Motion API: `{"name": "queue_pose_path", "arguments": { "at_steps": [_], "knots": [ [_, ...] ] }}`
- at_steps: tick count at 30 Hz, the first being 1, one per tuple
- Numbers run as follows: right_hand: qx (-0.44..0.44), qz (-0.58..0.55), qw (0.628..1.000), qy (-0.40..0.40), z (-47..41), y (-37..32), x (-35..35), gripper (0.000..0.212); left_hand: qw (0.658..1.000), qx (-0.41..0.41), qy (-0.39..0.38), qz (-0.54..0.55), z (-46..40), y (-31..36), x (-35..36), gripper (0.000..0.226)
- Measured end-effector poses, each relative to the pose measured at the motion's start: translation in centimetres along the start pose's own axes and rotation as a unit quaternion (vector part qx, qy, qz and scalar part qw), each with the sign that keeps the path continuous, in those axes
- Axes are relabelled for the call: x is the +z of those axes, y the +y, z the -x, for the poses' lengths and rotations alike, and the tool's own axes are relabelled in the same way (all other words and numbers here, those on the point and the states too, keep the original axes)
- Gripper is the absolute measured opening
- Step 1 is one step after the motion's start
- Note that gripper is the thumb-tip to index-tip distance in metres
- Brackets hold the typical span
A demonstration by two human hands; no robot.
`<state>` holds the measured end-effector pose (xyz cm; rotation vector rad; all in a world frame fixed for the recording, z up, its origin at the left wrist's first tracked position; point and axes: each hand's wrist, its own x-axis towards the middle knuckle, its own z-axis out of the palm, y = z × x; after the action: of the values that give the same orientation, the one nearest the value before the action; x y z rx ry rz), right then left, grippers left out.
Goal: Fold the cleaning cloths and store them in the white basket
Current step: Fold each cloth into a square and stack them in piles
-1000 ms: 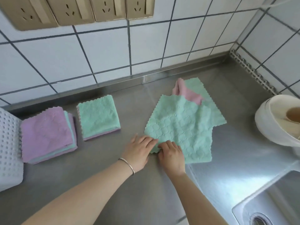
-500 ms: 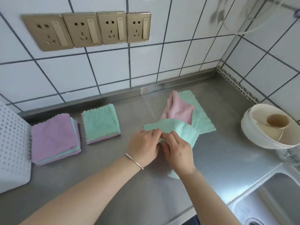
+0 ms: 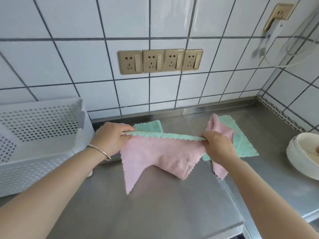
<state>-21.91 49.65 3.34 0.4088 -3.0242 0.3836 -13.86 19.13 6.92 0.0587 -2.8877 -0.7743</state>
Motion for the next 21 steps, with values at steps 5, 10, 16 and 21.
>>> {"name": "queue_pose_path", "arguments": {
  "at_steps": [5, 10, 16, 21],
  "knots": [
    [0.0, -0.175, 0.984, 0.021, -0.7, -6.1, -2.3, 0.015, 0.997, -0.048, 0.045, 0.042, 2.6, -4.1, -5.8, 0.024],
    [-0.03, -0.391, 0.92, 0.015, 1.1, -8.7, -4.3, 0.026, 0.993, -0.043, 0.021, 0.107, 7.2, -5.8, -9.5, 0.071],
    [0.001, -0.596, 0.775, -0.21, 4.3, -6.0, 1.4, 0.044, 0.979, -0.074, -0.153, 0.11, 14.4, -7.0, -5.3, 0.077],
    [0.12, -0.518, 0.765, -0.363, 9.7, -2.5, 7.9, 0.021, 0.943, -0.104, -0.311, 0.06, 18.5, -8.7, 2.0, 0.057]
  ]
}}
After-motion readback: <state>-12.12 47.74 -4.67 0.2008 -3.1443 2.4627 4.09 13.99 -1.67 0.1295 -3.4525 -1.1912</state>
